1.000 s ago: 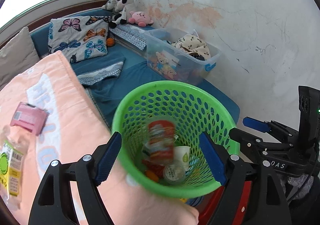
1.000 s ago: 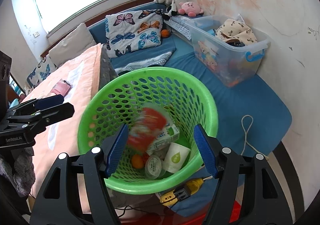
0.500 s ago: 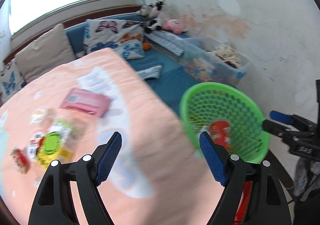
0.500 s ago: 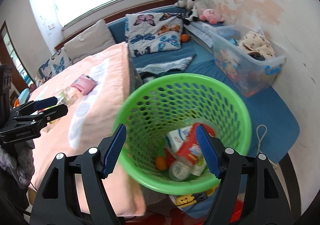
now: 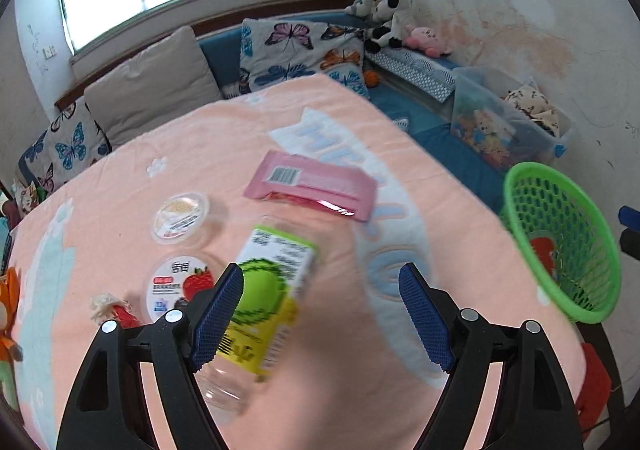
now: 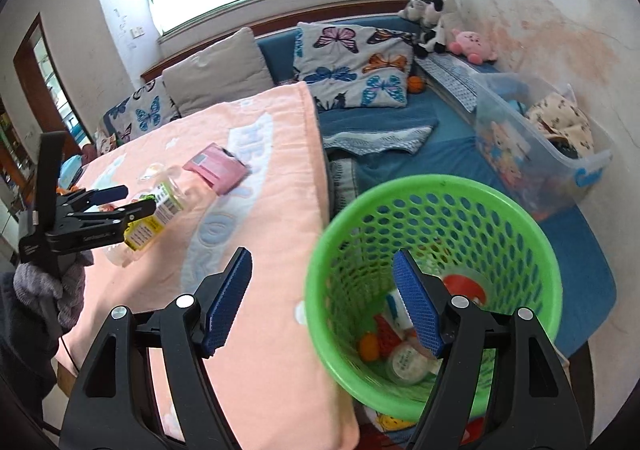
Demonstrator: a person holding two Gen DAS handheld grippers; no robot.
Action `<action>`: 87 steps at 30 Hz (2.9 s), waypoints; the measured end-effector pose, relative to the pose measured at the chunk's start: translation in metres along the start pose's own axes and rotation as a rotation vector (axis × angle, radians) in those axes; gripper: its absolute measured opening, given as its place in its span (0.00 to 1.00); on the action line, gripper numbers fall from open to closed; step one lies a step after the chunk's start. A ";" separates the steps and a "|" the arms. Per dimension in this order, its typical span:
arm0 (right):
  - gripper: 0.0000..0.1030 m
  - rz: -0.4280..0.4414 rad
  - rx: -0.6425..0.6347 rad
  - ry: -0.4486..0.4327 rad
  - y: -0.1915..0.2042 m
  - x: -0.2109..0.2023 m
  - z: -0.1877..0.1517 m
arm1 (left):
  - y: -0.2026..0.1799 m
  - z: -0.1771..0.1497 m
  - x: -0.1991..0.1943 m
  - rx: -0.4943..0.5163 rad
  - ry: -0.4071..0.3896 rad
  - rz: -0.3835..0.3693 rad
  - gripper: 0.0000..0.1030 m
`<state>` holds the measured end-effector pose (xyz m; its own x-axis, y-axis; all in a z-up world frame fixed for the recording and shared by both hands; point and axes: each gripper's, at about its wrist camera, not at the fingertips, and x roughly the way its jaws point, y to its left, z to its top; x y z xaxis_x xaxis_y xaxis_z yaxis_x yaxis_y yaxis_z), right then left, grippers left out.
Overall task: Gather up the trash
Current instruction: 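Grasp the clear green-label bottle with the left gripper while the right grasps the pink packet, then lift the bottle and pink packet and carry both over the green basket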
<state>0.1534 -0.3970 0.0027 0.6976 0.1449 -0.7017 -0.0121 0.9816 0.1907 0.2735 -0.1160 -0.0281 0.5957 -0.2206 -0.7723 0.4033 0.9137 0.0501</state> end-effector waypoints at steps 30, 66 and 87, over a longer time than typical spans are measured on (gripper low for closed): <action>0.71 0.140 -0.196 0.120 0.072 0.118 0.062 | 0.051 -0.010 0.039 -0.041 0.066 -0.045 0.57; 0.44 0.200 -0.399 0.220 0.138 0.250 0.082 | 0.095 -0.029 -0.027 -0.225 -0.047 -0.065 0.54; 0.42 0.187 -0.237 0.118 0.081 0.121 0.043 | 0.048 -0.030 -0.059 -0.182 -0.083 -0.129 0.53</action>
<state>0.2676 -0.3053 -0.0378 0.5798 0.3252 -0.7470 -0.3085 0.9363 0.1682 0.2370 -0.0485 0.0013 0.6055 -0.3603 -0.7096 0.3528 0.9208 -0.1664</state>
